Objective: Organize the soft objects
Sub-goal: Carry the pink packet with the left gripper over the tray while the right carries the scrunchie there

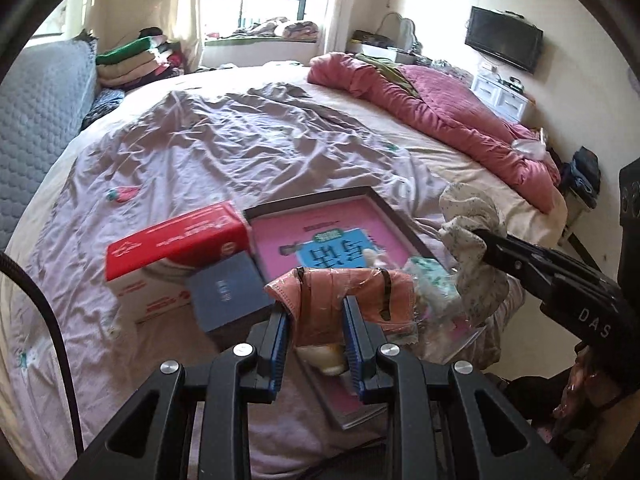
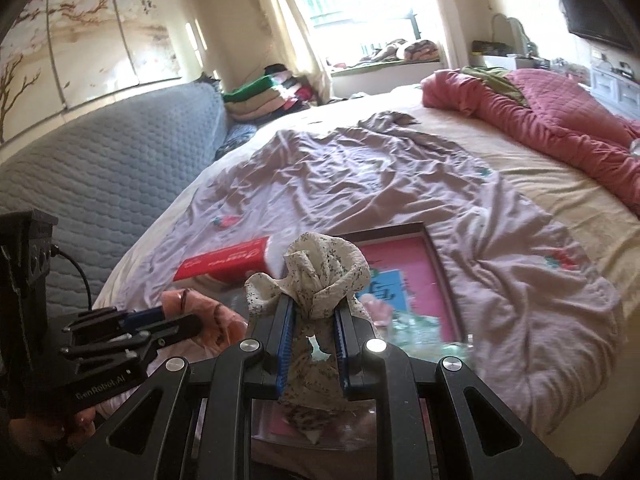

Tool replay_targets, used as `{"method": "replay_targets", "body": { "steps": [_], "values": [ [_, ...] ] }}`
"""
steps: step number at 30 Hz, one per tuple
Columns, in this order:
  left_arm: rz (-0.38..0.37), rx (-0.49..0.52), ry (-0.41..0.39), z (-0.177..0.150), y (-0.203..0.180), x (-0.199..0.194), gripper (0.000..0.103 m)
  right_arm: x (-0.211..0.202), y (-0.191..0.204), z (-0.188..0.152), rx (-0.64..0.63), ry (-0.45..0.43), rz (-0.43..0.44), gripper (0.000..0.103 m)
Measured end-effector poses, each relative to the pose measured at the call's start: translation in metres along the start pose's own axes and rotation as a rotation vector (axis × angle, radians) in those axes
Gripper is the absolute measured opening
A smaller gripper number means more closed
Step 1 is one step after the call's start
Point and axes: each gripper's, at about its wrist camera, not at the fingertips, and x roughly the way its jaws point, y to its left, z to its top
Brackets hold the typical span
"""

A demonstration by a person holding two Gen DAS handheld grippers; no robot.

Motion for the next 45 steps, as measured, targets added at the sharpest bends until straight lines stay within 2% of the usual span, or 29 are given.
{"method": "replay_targets", "body": {
  "steps": [12, 21, 29, 45],
  "values": [
    [-0.026, 0.079, 0.053, -0.004, -0.046, 0.031, 0.026, -0.007, -0.033, -0.002, 0.04, -0.011, -0.065, 0.019],
    [-0.039, 0.113, 0.099, -0.012, -0.064, 0.055, 0.026, -0.005, -0.057, -0.01, 0.075, 0.005, -0.096, 0.019],
    [-0.02, 0.123, 0.133, -0.019, -0.066, 0.077, 0.026, 0.009, -0.055, -0.013, 0.062, 0.033, -0.085, 0.02],
    [-0.025, 0.098, 0.142, -0.016, -0.054, 0.092, 0.027, 0.06, -0.039, -0.002, -0.002, 0.099, -0.049, 0.02]
  ]
}}
